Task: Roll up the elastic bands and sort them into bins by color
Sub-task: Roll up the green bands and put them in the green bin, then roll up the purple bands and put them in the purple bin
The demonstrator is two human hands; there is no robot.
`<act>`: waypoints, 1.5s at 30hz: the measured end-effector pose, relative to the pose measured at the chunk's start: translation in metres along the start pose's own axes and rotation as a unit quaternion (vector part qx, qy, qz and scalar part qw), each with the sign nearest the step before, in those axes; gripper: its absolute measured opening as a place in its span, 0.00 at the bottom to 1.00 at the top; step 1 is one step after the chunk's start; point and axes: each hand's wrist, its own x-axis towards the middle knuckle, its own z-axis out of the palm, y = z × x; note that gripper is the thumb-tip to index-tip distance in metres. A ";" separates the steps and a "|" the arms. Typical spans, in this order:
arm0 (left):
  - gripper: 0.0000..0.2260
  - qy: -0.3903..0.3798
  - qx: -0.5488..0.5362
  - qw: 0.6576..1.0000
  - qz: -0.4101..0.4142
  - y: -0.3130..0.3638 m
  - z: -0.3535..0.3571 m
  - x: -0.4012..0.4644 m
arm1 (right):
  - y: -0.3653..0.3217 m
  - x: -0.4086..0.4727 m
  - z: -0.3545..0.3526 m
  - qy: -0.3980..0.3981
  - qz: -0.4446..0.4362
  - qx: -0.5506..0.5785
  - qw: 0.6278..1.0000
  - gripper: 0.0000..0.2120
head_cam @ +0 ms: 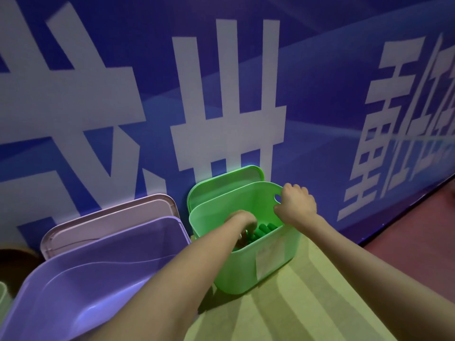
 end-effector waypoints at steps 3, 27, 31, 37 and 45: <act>0.17 -0.012 -0.017 1.000 -0.012 -0.003 -0.015 -0.007 | -0.001 0.001 -0.003 -0.011 -0.004 -0.020 1.000 0.14; 0.10 0.417 -0.048 0.882 0.217 -0.187 -0.022 -0.298 | -0.089 -0.206 -0.097 -0.032 -0.278 0.045 0.959 0.26; 0.11 0.405 -0.029 0.888 0.217 -0.264 0.016 -0.338 | -0.104 -0.257 -0.088 -0.042 -0.329 0.090 0.939 0.24; 0.10 0.370 -0.060 0.906 0.198 -0.359 0.074 -0.397 | -0.122 -0.350 -0.060 -0.124 -0.431 0.143 0.882 0.25; 0.17 0.322 -0.029 0.929 0.182 -0.428 0.136 -0.474 | -0.134 -0.412 -0.001 -0.219 -0.445 0.140 0.857 0.25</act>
